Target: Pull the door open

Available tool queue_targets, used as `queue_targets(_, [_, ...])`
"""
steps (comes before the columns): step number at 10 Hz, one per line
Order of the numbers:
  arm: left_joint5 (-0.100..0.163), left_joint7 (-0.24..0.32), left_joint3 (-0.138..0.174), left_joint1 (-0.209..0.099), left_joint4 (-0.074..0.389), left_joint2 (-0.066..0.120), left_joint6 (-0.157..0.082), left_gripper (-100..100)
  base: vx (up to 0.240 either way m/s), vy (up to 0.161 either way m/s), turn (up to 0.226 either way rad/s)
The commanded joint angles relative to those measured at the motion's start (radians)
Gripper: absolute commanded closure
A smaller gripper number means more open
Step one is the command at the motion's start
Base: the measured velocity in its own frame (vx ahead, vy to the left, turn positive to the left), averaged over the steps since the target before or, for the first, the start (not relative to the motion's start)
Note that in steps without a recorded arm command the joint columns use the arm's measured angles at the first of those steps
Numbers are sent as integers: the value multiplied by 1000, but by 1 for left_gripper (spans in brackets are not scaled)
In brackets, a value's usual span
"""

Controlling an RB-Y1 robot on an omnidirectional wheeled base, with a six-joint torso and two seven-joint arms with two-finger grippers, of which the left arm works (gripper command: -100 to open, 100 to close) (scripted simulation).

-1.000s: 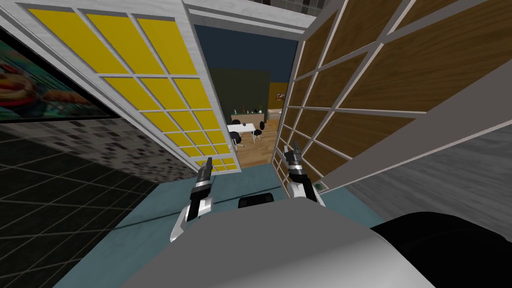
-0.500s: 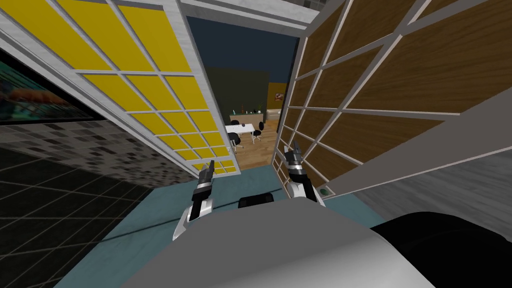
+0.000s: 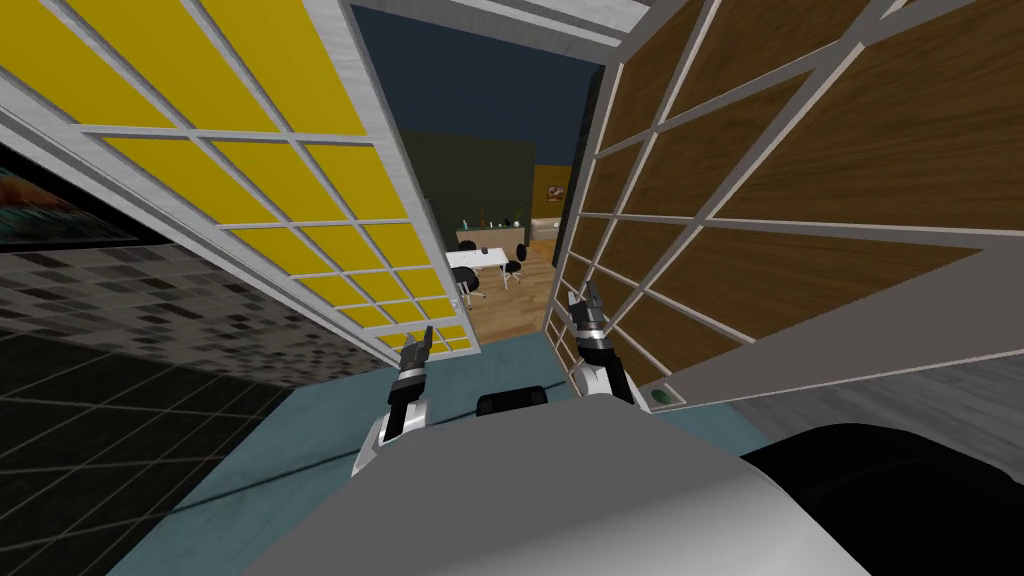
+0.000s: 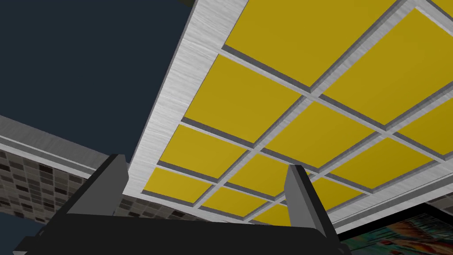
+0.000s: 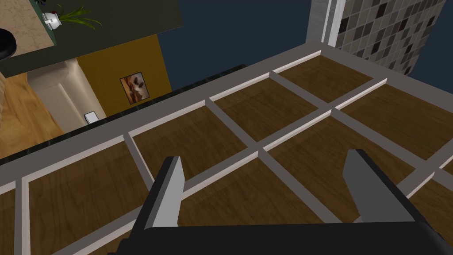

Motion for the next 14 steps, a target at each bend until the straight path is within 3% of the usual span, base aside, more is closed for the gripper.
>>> queue_targets(1, [-10, -37, 9, -6, 39, -1, -14, -100, 85, 18, -37])
queue_targets(14, [-85, -301, 72, -74, 338, -34, -111, -100, 94, 21, -35])
